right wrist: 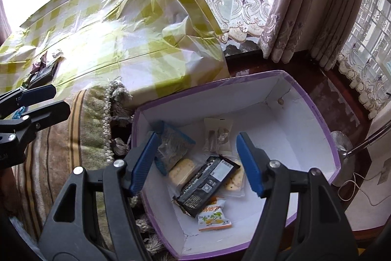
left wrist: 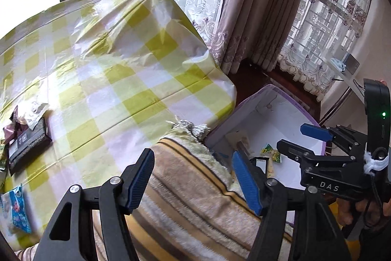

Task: Organize snacks
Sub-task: 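Move both open tools back over the snack pile on the table, then grasp the large black biscuit pack with the right tool while the left tool grasps the green-and-white packet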

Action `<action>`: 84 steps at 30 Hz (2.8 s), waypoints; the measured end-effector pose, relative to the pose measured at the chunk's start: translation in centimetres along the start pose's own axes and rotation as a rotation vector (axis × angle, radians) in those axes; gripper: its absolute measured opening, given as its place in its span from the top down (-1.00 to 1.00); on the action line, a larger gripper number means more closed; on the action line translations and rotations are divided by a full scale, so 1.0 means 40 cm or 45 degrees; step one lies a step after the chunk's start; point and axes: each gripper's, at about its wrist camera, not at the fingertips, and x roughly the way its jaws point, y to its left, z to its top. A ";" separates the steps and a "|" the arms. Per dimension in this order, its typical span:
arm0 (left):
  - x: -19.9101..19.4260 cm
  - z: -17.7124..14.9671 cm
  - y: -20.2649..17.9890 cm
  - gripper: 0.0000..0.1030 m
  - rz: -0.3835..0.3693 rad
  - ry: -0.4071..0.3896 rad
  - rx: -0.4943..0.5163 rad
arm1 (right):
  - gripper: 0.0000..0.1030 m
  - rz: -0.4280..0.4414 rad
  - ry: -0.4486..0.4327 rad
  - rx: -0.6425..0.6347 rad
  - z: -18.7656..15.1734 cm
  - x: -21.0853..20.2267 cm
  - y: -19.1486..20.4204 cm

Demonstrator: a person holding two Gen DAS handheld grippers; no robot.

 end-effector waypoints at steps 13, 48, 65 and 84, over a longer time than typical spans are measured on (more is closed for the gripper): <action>-0.181 -0.145 0.318 -0.31 0.136 -0.147 -0.479 | -0.35 0.177 -0.064 -0.118 0.005 -0.021 0.215; -0.162 -0.131 0.806 -0.31 0.612 0.121 -0.515 | -0.58 0.439 -0.054 -0.775 0.161 0.112 0.705; -0.123 -0.169 0.843 -0.09 0.548 0.138 -0.557 | -0.59 0.612 -0.023 -1.365 0.234 0.237 0.943; -0.134 -0.179 0.850 -0.10 0.521 0.085 -0.595 | -0.54 0.723 0.222 -1.283 0.289 0.362 1.013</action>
